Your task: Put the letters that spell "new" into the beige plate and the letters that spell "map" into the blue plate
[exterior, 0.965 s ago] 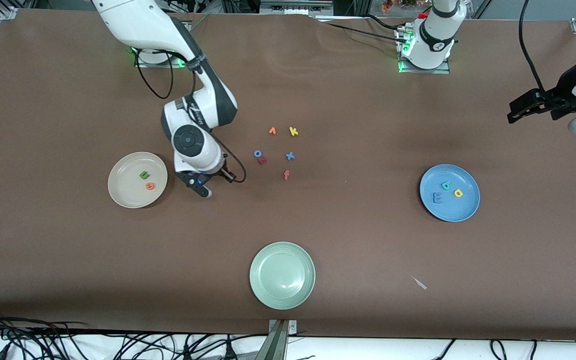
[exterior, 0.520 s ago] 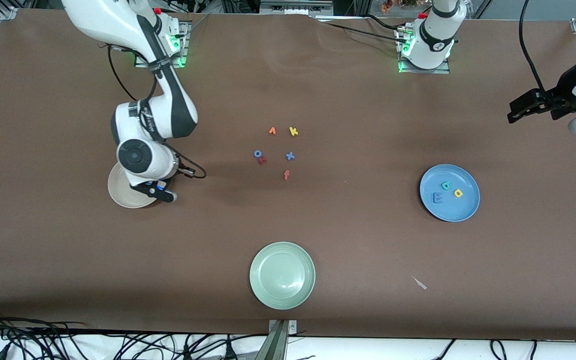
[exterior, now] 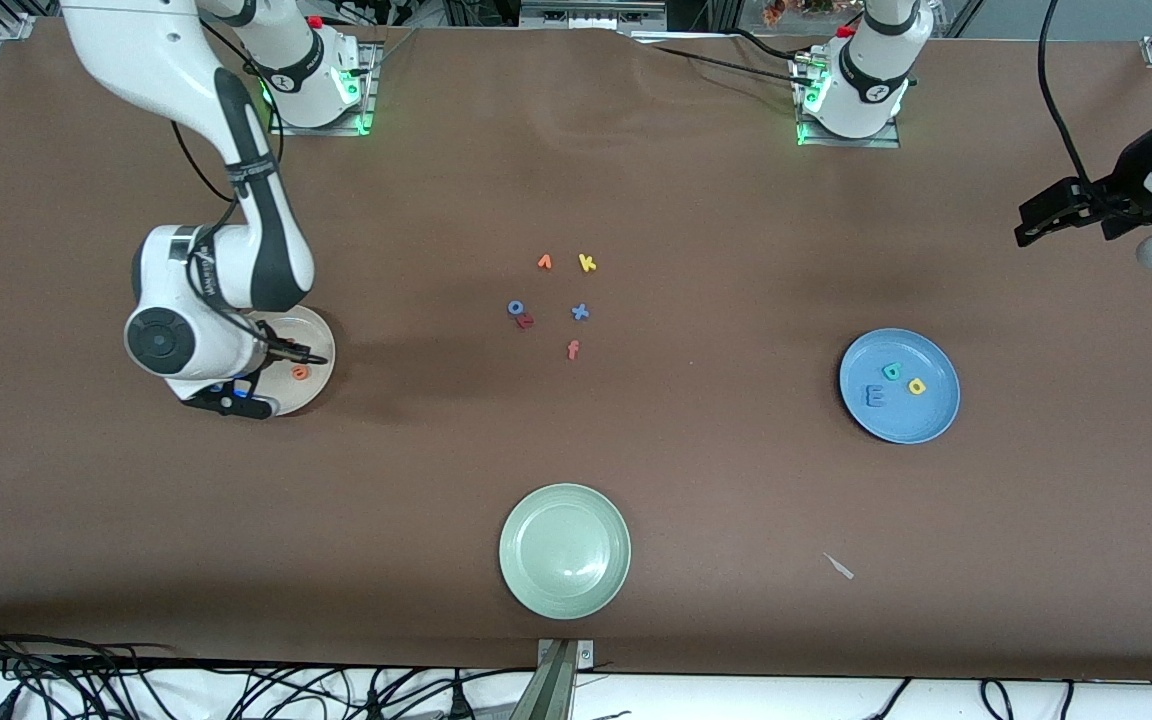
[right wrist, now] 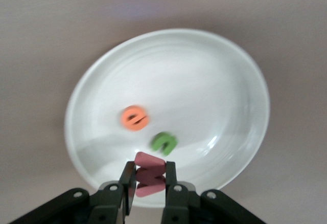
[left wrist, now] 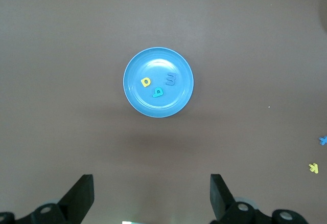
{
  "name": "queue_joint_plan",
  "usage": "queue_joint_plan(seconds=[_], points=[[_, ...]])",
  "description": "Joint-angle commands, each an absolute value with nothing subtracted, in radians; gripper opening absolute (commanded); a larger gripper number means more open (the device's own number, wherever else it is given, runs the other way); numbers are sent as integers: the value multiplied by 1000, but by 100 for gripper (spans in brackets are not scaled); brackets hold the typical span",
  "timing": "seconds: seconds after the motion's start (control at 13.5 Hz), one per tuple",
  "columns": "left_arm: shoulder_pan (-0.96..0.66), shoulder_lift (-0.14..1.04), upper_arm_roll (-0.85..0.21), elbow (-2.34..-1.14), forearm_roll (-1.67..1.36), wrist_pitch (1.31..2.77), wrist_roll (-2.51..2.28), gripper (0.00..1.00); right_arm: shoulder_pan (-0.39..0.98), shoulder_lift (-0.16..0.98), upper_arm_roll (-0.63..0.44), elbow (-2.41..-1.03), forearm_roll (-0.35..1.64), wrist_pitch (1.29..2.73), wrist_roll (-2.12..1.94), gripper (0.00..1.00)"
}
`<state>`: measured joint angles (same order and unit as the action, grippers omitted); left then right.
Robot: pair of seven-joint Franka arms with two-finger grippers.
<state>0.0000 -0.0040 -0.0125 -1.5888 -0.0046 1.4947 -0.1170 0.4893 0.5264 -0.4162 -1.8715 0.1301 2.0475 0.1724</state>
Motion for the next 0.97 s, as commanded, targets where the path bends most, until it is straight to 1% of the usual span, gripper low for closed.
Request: queue_joint_plan(seconds=[0.0, 0.07, 0.15, 0.3, 0.52, 0.67, 0.74, 0.89], points=[[2, 14, -12, -1551, -23, 1473, -124, 100, 472, 546, -411, -1861, 139, 2075, 135, 78], [2, 14, -12, -1551, -21, 1473, -124, 100, 474, 543, -410, -1846, 141, 2062, 143, 100], [3, 14, -12, -1551, -21, 1473, -124, 100, 482, 540, -407, -1824, 141, 2043, 150, 100], [5, 14, -11, -1551, -21, 1473, -124, 100, 492, 534, -391, -1772, 143, 1952, 222, 100], [8, 12, -8, -1551, -20, 1473, -126, 100, 518, 532, -368, -1659, 143, 1769, 294, 100], [12, 11, -6, -1551, -18, 1471, -127, 100, 566, 532, -370, -1576, 140, 1654, 337, 100], [17, 11, -6, -1551, -18, 1470, -127, 100, 583, 531, -368, -1548, 141, 1637, 368, 100], [37, 9, -5, -1551, -18, 1463, -127, 100, 609, 496, -368, -1540, 141, 1637, 393, 100]])
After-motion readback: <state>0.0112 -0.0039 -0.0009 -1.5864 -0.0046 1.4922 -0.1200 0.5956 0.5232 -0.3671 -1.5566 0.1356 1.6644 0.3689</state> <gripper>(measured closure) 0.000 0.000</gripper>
